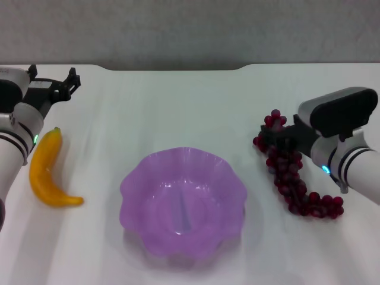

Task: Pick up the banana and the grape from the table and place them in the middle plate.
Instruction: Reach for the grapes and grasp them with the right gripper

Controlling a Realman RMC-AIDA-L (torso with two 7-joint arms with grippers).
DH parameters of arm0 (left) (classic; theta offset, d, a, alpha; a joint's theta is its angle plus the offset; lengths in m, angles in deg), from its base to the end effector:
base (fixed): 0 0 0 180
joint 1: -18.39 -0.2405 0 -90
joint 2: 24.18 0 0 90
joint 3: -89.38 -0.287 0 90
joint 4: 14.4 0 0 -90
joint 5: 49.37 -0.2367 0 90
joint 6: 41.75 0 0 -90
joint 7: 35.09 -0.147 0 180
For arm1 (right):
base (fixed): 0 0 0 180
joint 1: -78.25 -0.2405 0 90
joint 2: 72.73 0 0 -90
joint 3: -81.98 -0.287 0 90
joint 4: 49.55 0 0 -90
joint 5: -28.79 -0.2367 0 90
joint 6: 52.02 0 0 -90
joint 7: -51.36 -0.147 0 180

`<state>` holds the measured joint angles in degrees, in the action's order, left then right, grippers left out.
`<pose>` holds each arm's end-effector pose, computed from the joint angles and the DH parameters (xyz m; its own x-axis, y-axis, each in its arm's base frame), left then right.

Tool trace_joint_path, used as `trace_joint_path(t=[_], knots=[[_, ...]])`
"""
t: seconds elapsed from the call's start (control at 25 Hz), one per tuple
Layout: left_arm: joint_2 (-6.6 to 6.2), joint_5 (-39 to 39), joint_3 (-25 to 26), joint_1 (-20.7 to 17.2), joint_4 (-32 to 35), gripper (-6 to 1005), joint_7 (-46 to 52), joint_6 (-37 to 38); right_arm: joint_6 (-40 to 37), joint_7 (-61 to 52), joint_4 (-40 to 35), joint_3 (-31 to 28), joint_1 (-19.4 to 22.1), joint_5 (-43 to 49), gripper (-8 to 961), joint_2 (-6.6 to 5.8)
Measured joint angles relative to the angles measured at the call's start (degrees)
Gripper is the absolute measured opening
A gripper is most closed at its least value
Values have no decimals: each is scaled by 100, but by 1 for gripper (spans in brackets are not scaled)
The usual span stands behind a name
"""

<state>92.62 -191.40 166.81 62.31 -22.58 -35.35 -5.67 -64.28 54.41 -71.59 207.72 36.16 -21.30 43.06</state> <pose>-0.3250 0.4892 -0.0197 0.7623 0.1598 0.6272 0.6391 -0.0325 -0.7685 0.3010 0.4672 -0.1018 0.7856 -0.4417 -0.4332 -0.5892 -0.3205 -0.7417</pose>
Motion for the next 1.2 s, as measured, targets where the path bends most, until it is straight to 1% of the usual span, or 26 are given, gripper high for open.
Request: trace_joint_path(t=[0.16, 0.6, 0.84, 1.04, 1.2], knots=[[1, 0, 0, 0, 0, 896, 0, -5, -143, -27, -162, 110, 114, -21, 879, 7], [1, 0, 0, -19, 21, 896, 0, -11, 417, -331, -204, 217, 206, -33, 879, 5], [1, 0, 0, -62, 41, 896, 0, -18, 451, -536, -325, 255, 325, -36, 879, -13], [1, -3, -5, -58, 24, 896, -17, -96, 692, -542, -376, 277, 352, -36, 879, 0], [-1, -6, -7, -67, 35, 896, -18, -107, 646, -545, -487, 257, 518, -35, 880, 2]])
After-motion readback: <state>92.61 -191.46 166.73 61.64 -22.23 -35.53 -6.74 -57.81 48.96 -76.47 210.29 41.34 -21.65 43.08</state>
